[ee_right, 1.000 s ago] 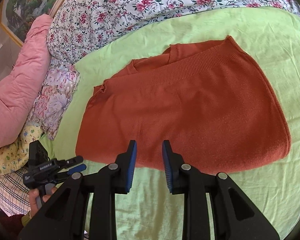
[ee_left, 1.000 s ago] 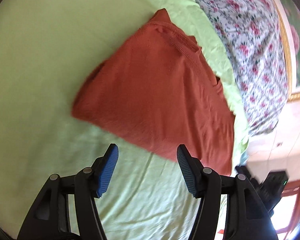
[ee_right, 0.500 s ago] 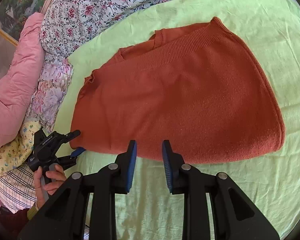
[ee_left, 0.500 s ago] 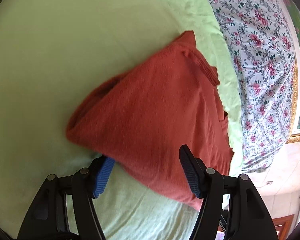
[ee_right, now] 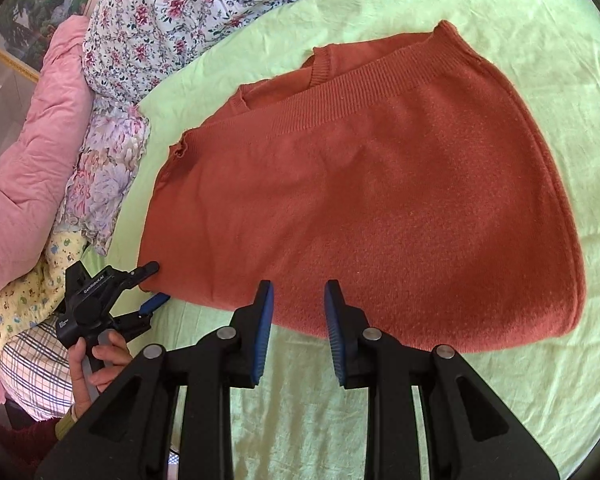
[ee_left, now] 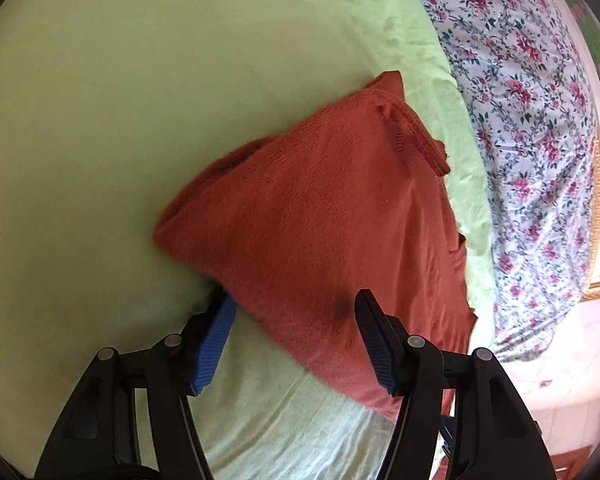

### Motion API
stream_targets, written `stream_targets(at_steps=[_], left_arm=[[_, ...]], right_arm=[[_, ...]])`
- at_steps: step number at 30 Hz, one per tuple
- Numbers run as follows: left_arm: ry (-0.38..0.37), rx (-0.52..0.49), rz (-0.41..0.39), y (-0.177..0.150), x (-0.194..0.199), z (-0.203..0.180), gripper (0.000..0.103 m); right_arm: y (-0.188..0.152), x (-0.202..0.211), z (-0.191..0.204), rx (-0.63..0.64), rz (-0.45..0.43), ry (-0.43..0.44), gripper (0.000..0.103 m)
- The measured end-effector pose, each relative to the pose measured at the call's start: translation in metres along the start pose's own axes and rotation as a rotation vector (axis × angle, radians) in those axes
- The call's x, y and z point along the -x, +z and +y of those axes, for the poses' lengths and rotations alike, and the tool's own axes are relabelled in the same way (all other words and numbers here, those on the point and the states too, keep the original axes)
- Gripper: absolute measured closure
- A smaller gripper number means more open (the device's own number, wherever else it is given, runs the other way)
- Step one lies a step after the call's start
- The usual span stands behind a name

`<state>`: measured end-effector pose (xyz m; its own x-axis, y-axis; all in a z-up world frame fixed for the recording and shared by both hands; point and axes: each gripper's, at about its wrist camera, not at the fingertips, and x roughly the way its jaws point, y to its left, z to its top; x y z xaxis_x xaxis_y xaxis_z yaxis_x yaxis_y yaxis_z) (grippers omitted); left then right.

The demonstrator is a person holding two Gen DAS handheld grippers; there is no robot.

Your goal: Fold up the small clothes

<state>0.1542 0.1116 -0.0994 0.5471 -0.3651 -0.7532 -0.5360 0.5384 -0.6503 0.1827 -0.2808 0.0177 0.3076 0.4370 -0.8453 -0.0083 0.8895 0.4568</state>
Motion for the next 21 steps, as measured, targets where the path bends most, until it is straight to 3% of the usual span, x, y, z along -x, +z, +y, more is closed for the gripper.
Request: stream_targets(at_steps=[4,8,9,12,16,21], left_arm=[[0.01,-0.016,-0.062,0.014,-0.004,-0.007,0.043],[0.018,-0.045,-0.077,0.025,-0.004,-0.009,0.087],[0.017,-0.059,-0.079,0.026,-0.002,-0.011,0.091],[0.056,-0.164,-0.111,0.021,0.009,-0.037,0.094],[0.053,-0.345,-0.137,0.009,0.021,-0.089,0.095],[-0.028,-0.592,-0.122,-0.027,0.022,-0.171,0.095]], right_arm=[[0.003,-0.007,0.003,0.019,0.026,0.009,0.076],[0.009,-0.006,0.005,0.047,0.031,0.012,0.076],[0.011,-0.005,0.004,0.047,0.027,0.014,0.076],[0.015,-0.002,-0.003,0.04,0.014,0.015,0.076],[0.024,0.006,-0.018,-0.005,-0.016,0.021,0.076],[0.037,0.023,-0.049,-0.103,-0.085,0.042,0.076]])
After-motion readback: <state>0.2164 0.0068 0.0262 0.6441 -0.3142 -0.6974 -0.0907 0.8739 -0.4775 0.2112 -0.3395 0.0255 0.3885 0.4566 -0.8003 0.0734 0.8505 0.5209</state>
